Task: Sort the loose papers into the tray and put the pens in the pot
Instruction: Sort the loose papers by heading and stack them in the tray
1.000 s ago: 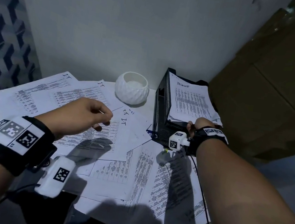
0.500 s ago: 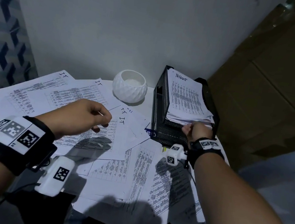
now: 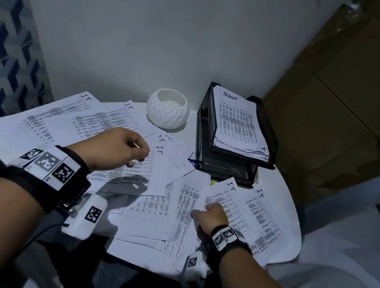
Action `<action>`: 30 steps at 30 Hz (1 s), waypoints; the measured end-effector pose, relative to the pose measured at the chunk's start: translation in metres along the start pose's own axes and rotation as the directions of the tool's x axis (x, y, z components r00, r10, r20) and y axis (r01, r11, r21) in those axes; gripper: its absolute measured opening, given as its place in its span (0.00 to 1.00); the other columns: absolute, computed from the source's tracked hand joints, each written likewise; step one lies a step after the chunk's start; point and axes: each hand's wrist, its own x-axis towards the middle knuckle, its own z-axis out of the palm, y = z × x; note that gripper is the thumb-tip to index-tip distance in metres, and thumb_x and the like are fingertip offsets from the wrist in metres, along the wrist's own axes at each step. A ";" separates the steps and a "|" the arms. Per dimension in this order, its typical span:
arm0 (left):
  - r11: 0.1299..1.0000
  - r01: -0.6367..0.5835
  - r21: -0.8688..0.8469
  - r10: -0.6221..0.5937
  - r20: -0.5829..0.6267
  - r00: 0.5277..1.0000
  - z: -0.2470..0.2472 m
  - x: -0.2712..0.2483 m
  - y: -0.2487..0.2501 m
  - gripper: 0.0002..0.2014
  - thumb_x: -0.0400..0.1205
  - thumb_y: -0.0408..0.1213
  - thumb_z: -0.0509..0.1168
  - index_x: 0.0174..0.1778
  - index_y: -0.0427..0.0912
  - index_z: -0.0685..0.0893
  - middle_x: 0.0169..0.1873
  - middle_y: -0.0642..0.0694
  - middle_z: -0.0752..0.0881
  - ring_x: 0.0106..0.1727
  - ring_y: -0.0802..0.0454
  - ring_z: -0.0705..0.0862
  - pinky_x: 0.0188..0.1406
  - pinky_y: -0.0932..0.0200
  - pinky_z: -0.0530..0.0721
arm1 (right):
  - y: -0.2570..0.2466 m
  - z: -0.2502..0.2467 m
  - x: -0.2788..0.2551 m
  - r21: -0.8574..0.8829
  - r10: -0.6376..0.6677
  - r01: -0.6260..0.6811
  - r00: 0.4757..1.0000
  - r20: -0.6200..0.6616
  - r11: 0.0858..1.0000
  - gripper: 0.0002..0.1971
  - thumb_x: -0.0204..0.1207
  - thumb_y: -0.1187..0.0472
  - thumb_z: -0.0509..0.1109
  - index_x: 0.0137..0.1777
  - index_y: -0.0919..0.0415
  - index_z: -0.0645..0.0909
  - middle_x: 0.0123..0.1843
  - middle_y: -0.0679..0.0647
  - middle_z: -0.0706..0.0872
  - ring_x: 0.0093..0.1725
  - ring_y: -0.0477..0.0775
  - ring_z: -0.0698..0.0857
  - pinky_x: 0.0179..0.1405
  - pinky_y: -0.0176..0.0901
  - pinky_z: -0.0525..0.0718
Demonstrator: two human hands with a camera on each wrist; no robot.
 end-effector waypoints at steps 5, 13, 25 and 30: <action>1.000 -0.015 0.015 0.014 0.019 1.000 0.003 -0.007 -0.005 0.04 0.84 0.38 0.72 0.46 0.46 0.92 0.44 0.46 0.95 0.39 0.45 0.91 0.55 0.48 0.88 | 0.002 0.005 -0.010 0.132 -0.022 0.032 0.997 -0.080 0.991 0.15 0.74 0.68 0.74 0.41 0.52 0.70 0.38 0.58 0.83 0.29 0.55 0.81 0.26 0.41 0.80; 0.999 0.007 0.054 -0.008 0.015 1.000 0.006 -0.007 -0.008 0.03 0.83 0.40 0.72 0.46 0.48 0.91 0.43 0.47 0.94 0.40 0.49 0.92 0.51 0.53 0.87 | -0.007 -0.055 -0.034 0.051 -0.192 0.248 0.851 -0.490 0.967 0.10 0.82 0.69 0.60 0.46 0.54 0.79 0.37 0.56 0.87 0.31 0.59 0.85 0.26 0.42 0.80; 0.990 0.015 -0.138 -0.023 -0.057 0.998 0.024 0.007 -0.014 0.30 0.78 0.49 0.78 0.76 0.56 0.76 0.55 0.51 0.90 0.53 0.50 0.91 0.58 0.48 0.85 | -0.078 -0.089 -0.086 0.583 -0.307 0.585 0.804 -0.509 0.564 0.06 0.85 0.71 0.66 0.50 0.61 0.83 0.51 0.52 0.89 0.50 0.48 0.87 0.46 0.26 0.83; 0.973 -0.058 -0.225 0.025 -0.144 0.989 0.025 0.000 -0.004 0.07 0.83 0.35 0.74 0.56 0.46 0.91 0.47 0.48 0.95 0.50 0.46 0.93 0.49 0.51 0.89 | -0.068 -0.041 -0.055 0.727 -0.296 0.412 0.910 -0.292 0.549 0.09 0.82 0.71 0.70 0.50 0.57 0.88 0.50 0.56 0.94 0.51 0.54 0.93 0.53 0.49 0.90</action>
